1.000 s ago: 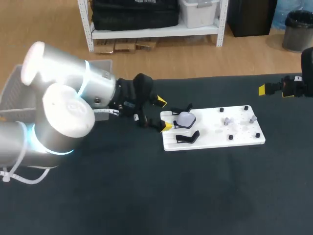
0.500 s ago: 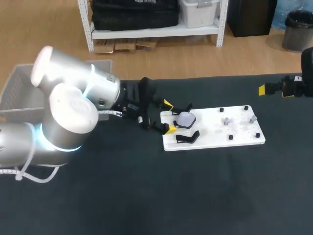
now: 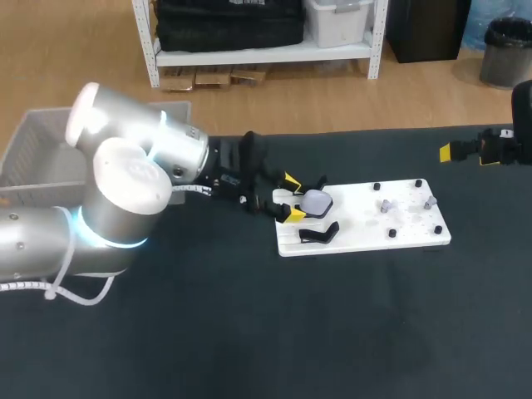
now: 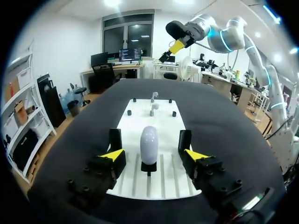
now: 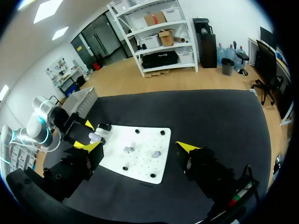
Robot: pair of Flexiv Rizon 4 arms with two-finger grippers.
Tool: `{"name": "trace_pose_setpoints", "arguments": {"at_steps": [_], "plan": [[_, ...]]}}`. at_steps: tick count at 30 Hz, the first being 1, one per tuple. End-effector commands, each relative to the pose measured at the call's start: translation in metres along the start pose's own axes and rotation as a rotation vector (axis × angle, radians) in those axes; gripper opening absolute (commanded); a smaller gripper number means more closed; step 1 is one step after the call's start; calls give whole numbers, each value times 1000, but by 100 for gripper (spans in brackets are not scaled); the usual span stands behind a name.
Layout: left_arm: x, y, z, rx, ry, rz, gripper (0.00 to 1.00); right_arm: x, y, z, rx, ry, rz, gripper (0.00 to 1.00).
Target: Pick up each earbud case from the left stands, insert the matching earbuds, close the lid, and place the case in the box.
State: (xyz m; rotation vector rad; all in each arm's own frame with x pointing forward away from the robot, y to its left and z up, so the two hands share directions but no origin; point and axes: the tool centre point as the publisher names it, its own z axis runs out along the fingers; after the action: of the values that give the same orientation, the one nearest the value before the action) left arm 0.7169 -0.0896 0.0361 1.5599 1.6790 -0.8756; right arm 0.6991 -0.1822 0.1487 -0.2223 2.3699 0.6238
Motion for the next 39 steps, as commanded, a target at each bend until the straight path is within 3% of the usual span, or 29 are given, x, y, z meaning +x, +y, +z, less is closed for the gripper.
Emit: {"name": "trace_pose_setpoints", "arguments": {"at_steps": [1, 17, 39], "plan": [[2, 9, 10, 19, -13, 5, 78, 0, -1, 0, -3, 1, -1, 100], [1, 15, 28, 41, -36, 7, 62, 0, -1, 0, -3, 1, -1, 100], [5, 17, 40, 54, -54, -8, 49, 0, -1, 0, -3, 1, -1, 100]]}}
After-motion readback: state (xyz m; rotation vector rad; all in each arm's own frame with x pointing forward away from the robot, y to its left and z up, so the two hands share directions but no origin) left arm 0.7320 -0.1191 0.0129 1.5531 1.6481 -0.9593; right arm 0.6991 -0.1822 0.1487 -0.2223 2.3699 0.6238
